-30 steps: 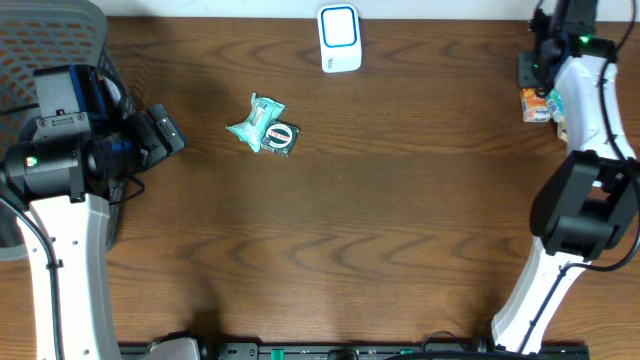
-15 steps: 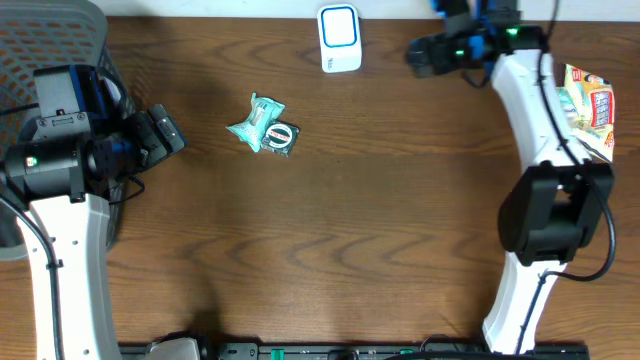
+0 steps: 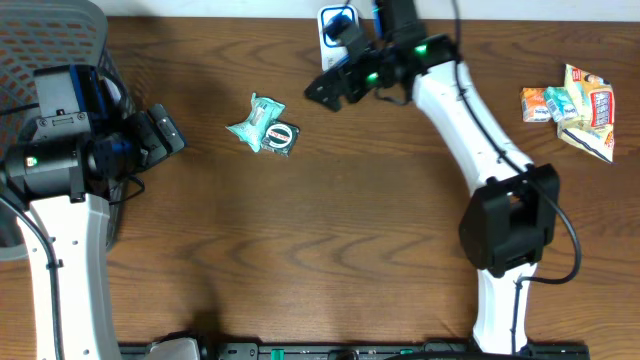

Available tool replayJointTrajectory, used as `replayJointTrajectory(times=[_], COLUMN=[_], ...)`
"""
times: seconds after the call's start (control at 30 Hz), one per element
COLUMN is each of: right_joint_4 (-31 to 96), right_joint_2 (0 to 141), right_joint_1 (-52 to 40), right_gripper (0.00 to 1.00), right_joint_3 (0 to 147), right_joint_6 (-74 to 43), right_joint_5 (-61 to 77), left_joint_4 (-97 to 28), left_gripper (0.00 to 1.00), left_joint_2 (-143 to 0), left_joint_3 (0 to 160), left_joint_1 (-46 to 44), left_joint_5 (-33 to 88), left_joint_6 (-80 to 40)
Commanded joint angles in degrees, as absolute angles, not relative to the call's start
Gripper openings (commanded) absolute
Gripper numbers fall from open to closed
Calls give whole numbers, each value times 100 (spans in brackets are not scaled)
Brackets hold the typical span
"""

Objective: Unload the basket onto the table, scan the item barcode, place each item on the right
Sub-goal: 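Reach the right gripper back to the green Zam-Buk tin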

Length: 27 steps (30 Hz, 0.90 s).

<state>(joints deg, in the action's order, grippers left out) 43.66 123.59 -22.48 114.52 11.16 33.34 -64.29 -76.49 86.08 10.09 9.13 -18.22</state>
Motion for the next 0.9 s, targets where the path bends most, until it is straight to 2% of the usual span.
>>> replayJointTrajectory(times=[0.0, 0.23, 0.6, 0.87], right_joint_4=[4377, 4412, 4591, 4604], right_joint_2=[12228, 12228, 12256, 12438], right_joint_1=[-2576, -3081, -3347, -3295], right_gripper=[99, 99, 99, 99], right_joint_3=[11421, 11421, 11421, 11421], right_joint_6=[1111, 969, 965, -353], right_joint_5=[2974, 2707, 2427, 2086], left_joint_4=[-6445, -6447, -6445, -6445], left_gripper=[98, 98, 97, 98], left_joint_2=[-7662, -7662, -7662, -7662], left_joint_3=[8733, 8733, 8733, 8733], left_joint_1=[1033, 1033, 1033, 1033], left_joint_5=[943, 943, 943, 943], left_joint_6=[-1828, -1831, -1828, -1828])
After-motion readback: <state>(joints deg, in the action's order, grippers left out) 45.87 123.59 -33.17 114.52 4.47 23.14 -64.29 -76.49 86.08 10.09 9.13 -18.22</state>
